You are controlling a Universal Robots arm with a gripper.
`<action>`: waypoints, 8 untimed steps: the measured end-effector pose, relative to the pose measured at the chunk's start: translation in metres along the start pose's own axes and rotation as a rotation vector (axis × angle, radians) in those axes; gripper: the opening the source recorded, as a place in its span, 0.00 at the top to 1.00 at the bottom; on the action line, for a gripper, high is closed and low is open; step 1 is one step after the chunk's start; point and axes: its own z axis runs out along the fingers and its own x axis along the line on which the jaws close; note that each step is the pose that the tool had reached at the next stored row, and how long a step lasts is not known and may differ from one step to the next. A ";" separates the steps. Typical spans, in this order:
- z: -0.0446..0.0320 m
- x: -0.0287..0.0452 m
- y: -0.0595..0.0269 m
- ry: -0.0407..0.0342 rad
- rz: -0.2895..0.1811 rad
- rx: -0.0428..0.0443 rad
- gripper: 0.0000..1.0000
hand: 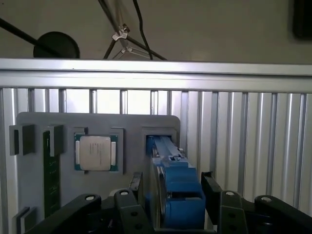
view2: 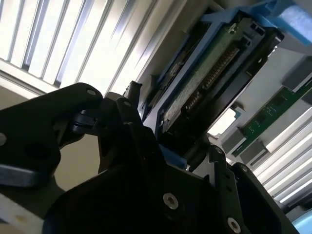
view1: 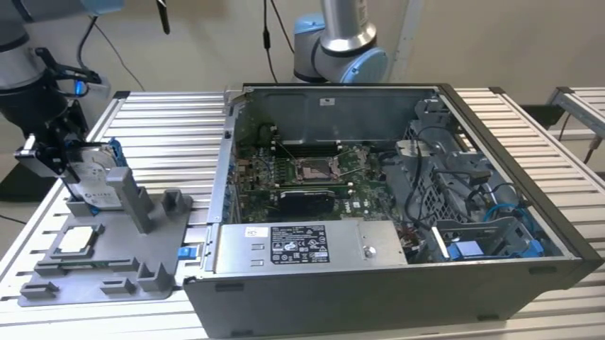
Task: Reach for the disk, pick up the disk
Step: 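Pick up the disk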
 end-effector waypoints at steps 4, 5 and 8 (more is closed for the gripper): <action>0.0018 0.0000 -0.0001 -0.0035 0.000 0.0005 0.00; 0.0023 0.0001 -0.0001 -0.0040 0.000 0.0006 0.00; 0.0034 0.0001 -0.0001 -0.0050 0.000 0.0005 0.00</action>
